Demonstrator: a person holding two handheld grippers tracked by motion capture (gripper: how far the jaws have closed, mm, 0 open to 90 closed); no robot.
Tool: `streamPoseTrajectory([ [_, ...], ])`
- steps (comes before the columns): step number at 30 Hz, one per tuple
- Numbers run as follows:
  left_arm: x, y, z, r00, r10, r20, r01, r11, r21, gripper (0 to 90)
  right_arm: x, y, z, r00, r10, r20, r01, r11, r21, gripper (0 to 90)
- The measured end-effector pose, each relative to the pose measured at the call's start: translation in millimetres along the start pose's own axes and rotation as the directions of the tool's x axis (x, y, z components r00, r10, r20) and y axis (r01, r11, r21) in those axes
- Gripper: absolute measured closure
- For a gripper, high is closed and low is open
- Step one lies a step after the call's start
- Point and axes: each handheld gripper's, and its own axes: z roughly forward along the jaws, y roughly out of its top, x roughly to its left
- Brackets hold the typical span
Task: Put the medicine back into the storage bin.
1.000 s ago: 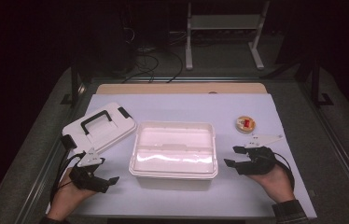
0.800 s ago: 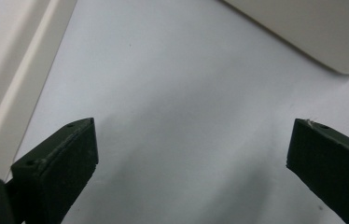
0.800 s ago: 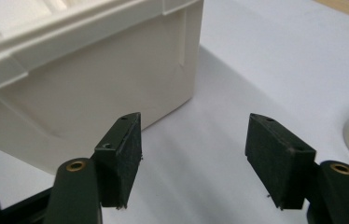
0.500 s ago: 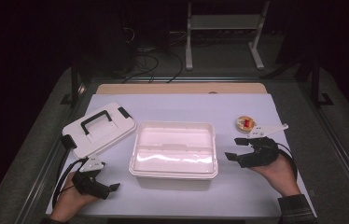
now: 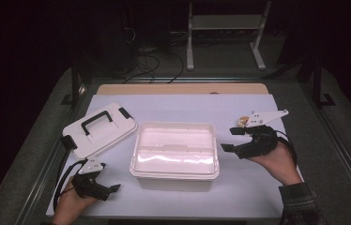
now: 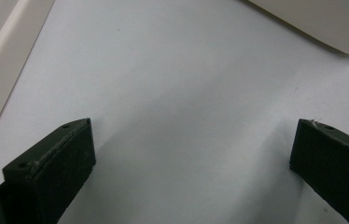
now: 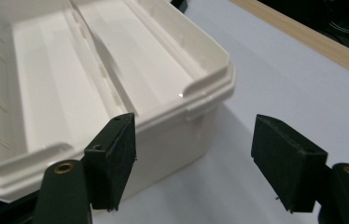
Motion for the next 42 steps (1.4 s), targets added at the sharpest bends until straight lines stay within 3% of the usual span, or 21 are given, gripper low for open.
streamPoseTrajectory([
  [11,0.0,0.0,0.0,1.0000,-0.001,0.001,0.001,1.0000,0.001,0.0,10.8,32.8,11.3,0.9951,-0.069,-0.072,0.070,0.998,0.011,33.5],
  [24,0.3,0.1,0.0,1.0000,0.001,0.001,-0.001,1.0000,0.002,0.0,26.3,70.4,41.6,0.9730,-0.163,-0.164,0.181,0.978,0.107,40.1],
  [30,0.4,0.1,0.0,1.0000,0.001,0.001,-0.001,1.0000,0.002,0.0,32.6,83.2,58.2,0.9592,-0.195,-0.205,0.231,0.958,0.170,44.6],
  [42,0.5,0.1,0.0,1.0000,0.001,0.001,-0.001,1.0000,0.003,0.0,50.2,100.7,88.2,0.9268,-0.257,-0.274,0.329,0.906,0.265,55.5],
])
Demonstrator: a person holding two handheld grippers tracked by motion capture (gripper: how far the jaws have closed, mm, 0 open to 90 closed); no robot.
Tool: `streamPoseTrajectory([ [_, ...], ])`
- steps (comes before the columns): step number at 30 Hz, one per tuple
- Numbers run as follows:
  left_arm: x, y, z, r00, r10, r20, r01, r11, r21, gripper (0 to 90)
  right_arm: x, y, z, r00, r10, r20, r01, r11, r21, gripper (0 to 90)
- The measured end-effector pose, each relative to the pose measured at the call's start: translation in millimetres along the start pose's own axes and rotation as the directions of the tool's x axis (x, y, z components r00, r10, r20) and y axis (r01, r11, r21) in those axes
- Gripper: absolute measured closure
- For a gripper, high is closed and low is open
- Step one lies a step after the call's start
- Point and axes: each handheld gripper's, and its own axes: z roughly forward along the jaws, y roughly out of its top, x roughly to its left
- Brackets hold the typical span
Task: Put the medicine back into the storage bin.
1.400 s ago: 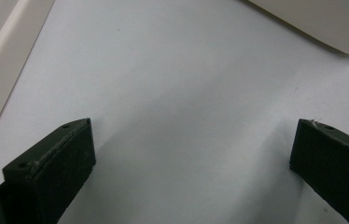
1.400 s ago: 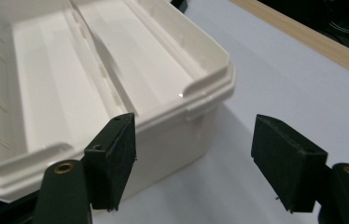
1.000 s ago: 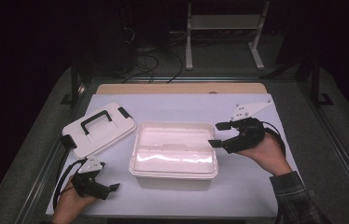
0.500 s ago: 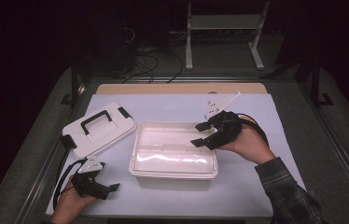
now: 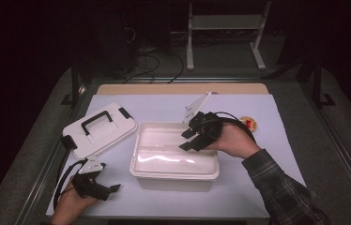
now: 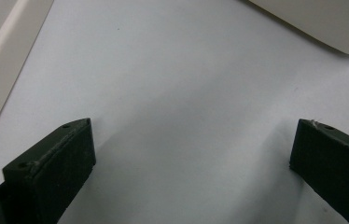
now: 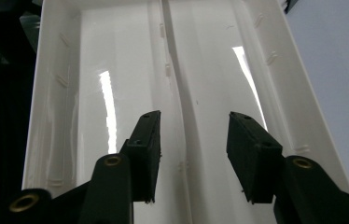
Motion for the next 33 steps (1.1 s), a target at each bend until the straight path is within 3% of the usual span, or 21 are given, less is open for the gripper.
streamPoseTrajectory([
  [8,0.1,0.0,-0.1,1.0000,0.001,0.000,-0.001,1.0000,0.001,0.0,4.5,18.7,18.1,0.9986,-0.050,-0.015,0.051,0.994,0.097,63.8],
  [14,0.1,0.0,0.0,1.0000,0.001,0.000,-0.001,1.0000,0.001,0.0,5.3,28.9,32.0,0.9969,-0.075,-0.025,0.078,0.981,0.179,71.0],
  [26,0.1,0.0,0.0,1.0000,0.001,0.000,-0.001,1.0000,0.001,0.0,2.9,29.2,37.3,0.9970,-0.062,-0.047,0.071,0.971,0.229,82.5],
  [33,0.2,0.0,0.0,1.0000,0.001,0.000,-0.001,1.0000,0.002,0.0,1.1,29.3,38.0,0.9951,-0.063,-0.077,0.078,0.971,0.224,88.1],
])
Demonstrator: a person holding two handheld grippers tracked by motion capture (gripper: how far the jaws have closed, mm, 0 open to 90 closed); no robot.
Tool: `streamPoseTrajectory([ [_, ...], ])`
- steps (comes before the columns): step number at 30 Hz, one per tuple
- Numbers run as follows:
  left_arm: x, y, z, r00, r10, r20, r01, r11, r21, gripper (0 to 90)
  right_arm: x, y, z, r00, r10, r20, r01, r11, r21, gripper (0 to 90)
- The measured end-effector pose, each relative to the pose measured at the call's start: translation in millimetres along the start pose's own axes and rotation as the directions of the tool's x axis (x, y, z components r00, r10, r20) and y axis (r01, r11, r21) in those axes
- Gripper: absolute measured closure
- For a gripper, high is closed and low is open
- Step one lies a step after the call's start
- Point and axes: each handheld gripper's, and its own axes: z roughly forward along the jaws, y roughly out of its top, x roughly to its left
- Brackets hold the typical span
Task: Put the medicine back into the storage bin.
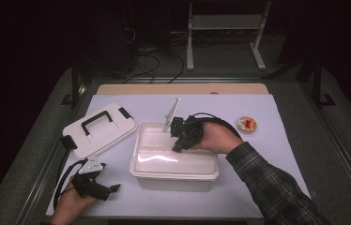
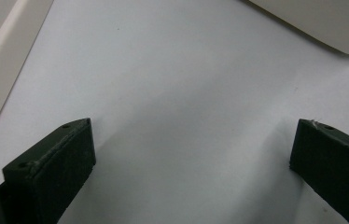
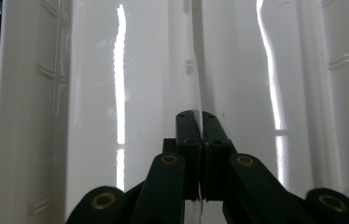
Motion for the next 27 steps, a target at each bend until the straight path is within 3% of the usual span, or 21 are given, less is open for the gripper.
streamPoseTrajectory([
  [17,0.0,0.0,0.1,1.0000,-0.001,0.000,0.001,1.0000,-0.001,0.0,1.1,0.3,-4.9,0.9998,-0.020,-0.006,0.020,1.000,-0.013,89.3],
  [27,0.0,0.0,0.1,1.0000,-0.001,0.000,0.001,1.0000,-0.001,0.0,2.0,-1.6,-27.9,0.9998,-0.013,0.013,0.014,0.997,-0.076,89.3],
])
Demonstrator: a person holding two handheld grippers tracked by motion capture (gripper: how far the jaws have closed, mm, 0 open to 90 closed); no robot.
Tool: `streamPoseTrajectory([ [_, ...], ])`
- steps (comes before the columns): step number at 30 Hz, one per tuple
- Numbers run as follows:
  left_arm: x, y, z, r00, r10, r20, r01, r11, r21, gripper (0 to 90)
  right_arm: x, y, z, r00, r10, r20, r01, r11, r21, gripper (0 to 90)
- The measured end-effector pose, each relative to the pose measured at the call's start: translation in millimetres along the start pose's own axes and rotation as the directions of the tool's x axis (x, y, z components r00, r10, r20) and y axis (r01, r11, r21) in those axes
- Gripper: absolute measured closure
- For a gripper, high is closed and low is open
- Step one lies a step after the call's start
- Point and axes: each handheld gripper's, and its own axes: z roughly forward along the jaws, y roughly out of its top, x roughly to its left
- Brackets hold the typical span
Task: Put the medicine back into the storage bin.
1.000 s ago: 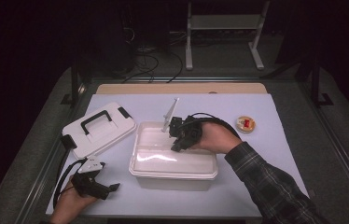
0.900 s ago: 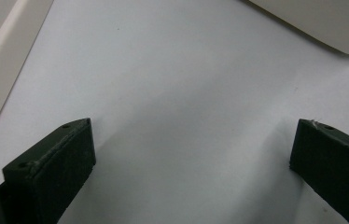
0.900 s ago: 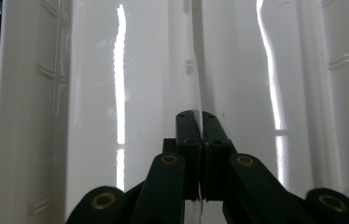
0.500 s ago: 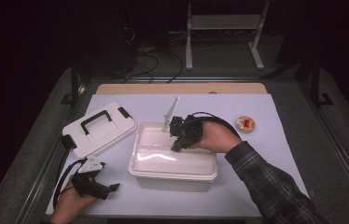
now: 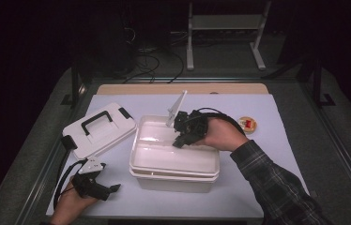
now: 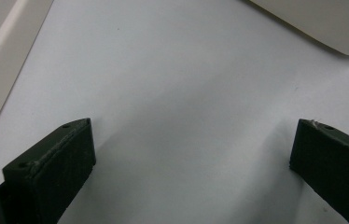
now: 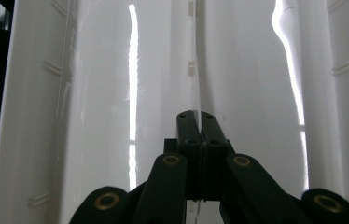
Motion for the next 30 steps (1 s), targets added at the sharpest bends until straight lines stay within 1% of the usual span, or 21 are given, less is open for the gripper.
streamPoseTrajectory([
  [1,0.0,0.0,-0.1,1.0000,0.000,0.000,0.000,1.0000,0.001,0.0,-0.4,-0.7,-3.9,1.0000,-0.002,0.007,0.002,1.000,-0.008,89.2],
  [4,0.0,0.0,0.0,1.0000,0.000,0.000,0.000,1.0000,0.000,0.0,-1.4,-4.9,-16.3,0.9995,0.016,0.028,-0.015,1.000,-0.022,89.2],
  [8,0.0,0.0,0.0,1.0000,0.000,0.000,0.000,1.0000,0.000,0.0,-2.3,-9.0,-23.1,0.9988,0.025,0.041,-0.023,0.999,-0.034,89.2],
  [12,0.0,0.0,0.0,1.0000,0.001,0.000,-0.001,1.0000,-0.001,0.0,-3.1,-14.2,-29.9,0.9979,0.036,0.054,-0.034,0.999,-0.035,89.2],
  [15,-0.1,-0.1,0.1,1.0000,0.000,0.000,0.000,1.0000,-0.001,0.0,-3.0,-18.8,-35.2,0.9965,0.051,0.066,-0.049,0.998,-0.038,89.2],
  [16,-0.1,0.0,0.1,1.0000,-0.001,0.000,0.001,1.0000,-0.002,0.0,-3.1,-22.3,-39.7,0.9955,0.060,0.073,-0.057,0.997,-0.042,89.2],
  [18,-0.1,0.1,0.0,1.0000,-0.002,0.000,0.002,1.0000,0.000,0.0,-3.3,-24.2,-42.3,0.9950,0.063,0.077,-0.059,0.997,-0.045,89.2],
  [25,-0.3,-0.1,0.0,1.0000,-0.002,0.000,0.002,1.0000,-0.001,0.0,-3.9,-40.5,-60.4,0.9878,0.101,0.119,-0.094,0.994,-0.062,89.3],
  [26,-0.2,0.0,-0.1,1.0000,-0.001,0.000,0.001,1.0000,-0.001,0.0,-3.4,-43.0,-62.7,0.9860,0.115,0.122,-0.107,0.992,-0.064,89.3],
  [30,-0.2,-0.1,-0.1,1.0000,-0.001,0.000,0.001,1.0000,-0.001,0.0,-3.2,-53.9,-71.8,0.9791,0.145,0.143,-0.136,0.988,-0.073,89.3],
])
